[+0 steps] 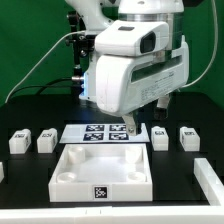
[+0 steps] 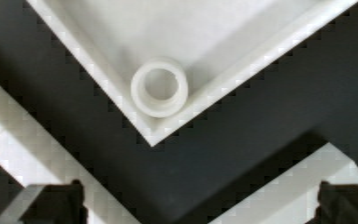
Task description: Assemble one leg
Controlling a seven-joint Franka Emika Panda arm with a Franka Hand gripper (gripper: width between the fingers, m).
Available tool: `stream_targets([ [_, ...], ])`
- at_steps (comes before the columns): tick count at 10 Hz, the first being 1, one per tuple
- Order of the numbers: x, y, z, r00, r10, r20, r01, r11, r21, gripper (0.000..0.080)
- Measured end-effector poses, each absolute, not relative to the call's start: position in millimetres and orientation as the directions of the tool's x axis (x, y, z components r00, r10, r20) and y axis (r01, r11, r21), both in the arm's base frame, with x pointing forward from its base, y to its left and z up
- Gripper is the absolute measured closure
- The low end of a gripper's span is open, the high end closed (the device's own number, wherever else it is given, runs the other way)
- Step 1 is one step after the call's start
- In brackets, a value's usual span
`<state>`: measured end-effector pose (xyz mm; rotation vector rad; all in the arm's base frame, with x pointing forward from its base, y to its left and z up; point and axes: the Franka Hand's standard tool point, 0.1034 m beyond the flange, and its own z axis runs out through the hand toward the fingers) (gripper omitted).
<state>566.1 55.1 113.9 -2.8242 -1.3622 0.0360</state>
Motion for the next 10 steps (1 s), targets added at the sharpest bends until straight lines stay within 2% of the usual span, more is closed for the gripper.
stream_targets([
  [6,566,55,113.9,0.611,0.791,-0.018,0.791,-0.612,-0.015,0.0150],
  [7,565,54,113.3,0.530,0.848,-0.017,0.848,-0.530,-0.017,0.0150],
  [10,528,33,106.5,0.175,0.985,-0.006,0.985,-0.175,-0.001,0.0150],
])
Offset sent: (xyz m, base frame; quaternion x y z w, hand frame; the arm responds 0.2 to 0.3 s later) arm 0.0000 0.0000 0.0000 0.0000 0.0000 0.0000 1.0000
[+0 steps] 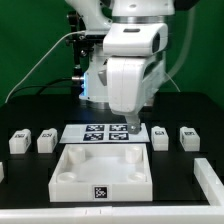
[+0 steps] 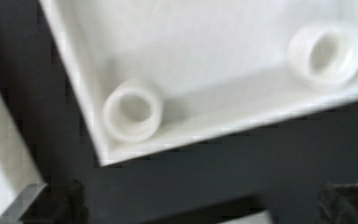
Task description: Assemble one leg
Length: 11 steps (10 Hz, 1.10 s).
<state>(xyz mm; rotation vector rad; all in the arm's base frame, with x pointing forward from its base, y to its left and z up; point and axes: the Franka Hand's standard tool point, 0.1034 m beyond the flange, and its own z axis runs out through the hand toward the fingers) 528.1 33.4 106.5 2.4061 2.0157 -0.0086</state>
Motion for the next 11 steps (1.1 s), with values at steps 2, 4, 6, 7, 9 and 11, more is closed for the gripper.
stream_targets([
  [2,529,31,105.2,-0.002,1.000,-0.014,1.000,0.002,-0.003,0.0150],
  [4,529,29,104.6,-0.073,0.997,-0.014,0.997,0.073,-0.006,0.0150],
  [6,528,29,104.3,-0.071,0.997,-0.014,0.997,0.071,-0.006,0.0150],
  [7,525,26,101.2,-0.066,0.998,-0.013,0.998,0.066,0.005,0.0150],
  [9,468,10,73.8,-0.046,0.999,-0.009,0.999,0.046,-0.017,0.0150],
  [11,435,-4,53.3,-0.018,1.000,-0.003,0.999,0.018,-0.040,0.0150],
])
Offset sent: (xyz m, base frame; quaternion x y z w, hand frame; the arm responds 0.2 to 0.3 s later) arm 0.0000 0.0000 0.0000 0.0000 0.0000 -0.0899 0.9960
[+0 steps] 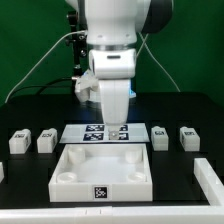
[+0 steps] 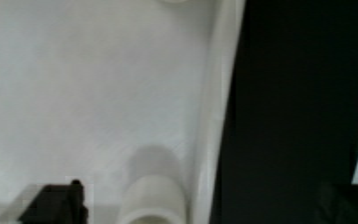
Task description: Assemble one leg
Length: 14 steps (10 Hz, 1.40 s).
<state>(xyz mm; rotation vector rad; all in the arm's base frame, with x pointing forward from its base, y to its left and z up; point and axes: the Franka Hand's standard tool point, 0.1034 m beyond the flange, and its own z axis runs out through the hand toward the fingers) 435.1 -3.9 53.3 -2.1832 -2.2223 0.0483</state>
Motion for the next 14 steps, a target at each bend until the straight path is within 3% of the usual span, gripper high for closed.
stream_targets([
  [3,425,-9,24.7,0.004,1.000,0.009,0.997,-0.003,-0.073,0.0150],
  [6,430,-16,17.7,0.023,1.000,0.012,0.997,-0.022,-0.079,0.0150],
  [7,429,-16,17.5,0.023,1.000,0.012,0.997,-0.022,-0.079,0.0283],
  [8,429,-16,17.4,0.023,1.000,0.012,0.997,-0.022,-0.079,0.0283],
  [10,429,-16,17.2,0.024,1.000,0.012,0.997,-0.023,-0.080,0.0559],
  [11,429,-16,17.1,0.024,1.000,0.012,0.997,-0.023,-0.080,0.0559],
  [12,429,-16,17.2,0.024,1.000,0.012,0.997,-0.023,-0.080,0.0727],
  [14,429,-16,17.2,0.025,1.000,0.012,0.997,-0.024,-0.080,0.0742],
])
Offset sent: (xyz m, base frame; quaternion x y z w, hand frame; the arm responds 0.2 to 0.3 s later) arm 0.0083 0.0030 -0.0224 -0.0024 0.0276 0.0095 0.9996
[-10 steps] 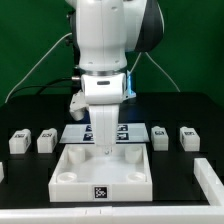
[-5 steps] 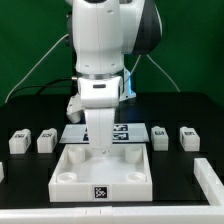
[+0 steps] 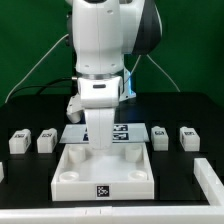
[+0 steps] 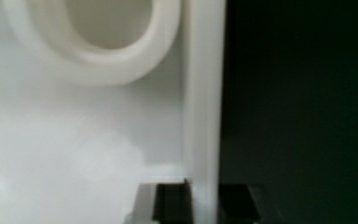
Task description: Assemble one leg
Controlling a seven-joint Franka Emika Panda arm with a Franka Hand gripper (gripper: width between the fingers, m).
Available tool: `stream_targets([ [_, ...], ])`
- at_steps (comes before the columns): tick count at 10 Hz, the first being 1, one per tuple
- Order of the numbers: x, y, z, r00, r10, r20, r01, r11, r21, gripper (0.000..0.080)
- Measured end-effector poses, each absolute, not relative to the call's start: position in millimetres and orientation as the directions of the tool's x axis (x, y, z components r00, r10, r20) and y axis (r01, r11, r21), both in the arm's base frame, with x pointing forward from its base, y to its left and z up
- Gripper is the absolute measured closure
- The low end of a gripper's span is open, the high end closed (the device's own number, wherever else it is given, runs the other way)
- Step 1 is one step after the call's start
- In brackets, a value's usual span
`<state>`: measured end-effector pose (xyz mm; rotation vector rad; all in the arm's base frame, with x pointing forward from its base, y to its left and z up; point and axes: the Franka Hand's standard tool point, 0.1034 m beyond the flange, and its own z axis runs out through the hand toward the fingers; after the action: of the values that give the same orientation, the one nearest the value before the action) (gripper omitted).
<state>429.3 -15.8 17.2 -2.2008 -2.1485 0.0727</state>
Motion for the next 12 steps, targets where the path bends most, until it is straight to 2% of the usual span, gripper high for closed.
stream_targets([
  [6,433,-12,17.5,0.027,1.000,0.013,0.997,-0.026,-0.075,0.0742],
  [9,466,23,20.0,0.016,0.999,0.032,0.998,-0.014,-0.060,0.0742],
  [11,491,53,17.9,-0.016,0.998,0.058,0.999,0.018,-0.035,0.0742],
  [12,497,61,17.7,-0.007,0.998,0.064,0.999,0.009,-0.039,0.0742],
])
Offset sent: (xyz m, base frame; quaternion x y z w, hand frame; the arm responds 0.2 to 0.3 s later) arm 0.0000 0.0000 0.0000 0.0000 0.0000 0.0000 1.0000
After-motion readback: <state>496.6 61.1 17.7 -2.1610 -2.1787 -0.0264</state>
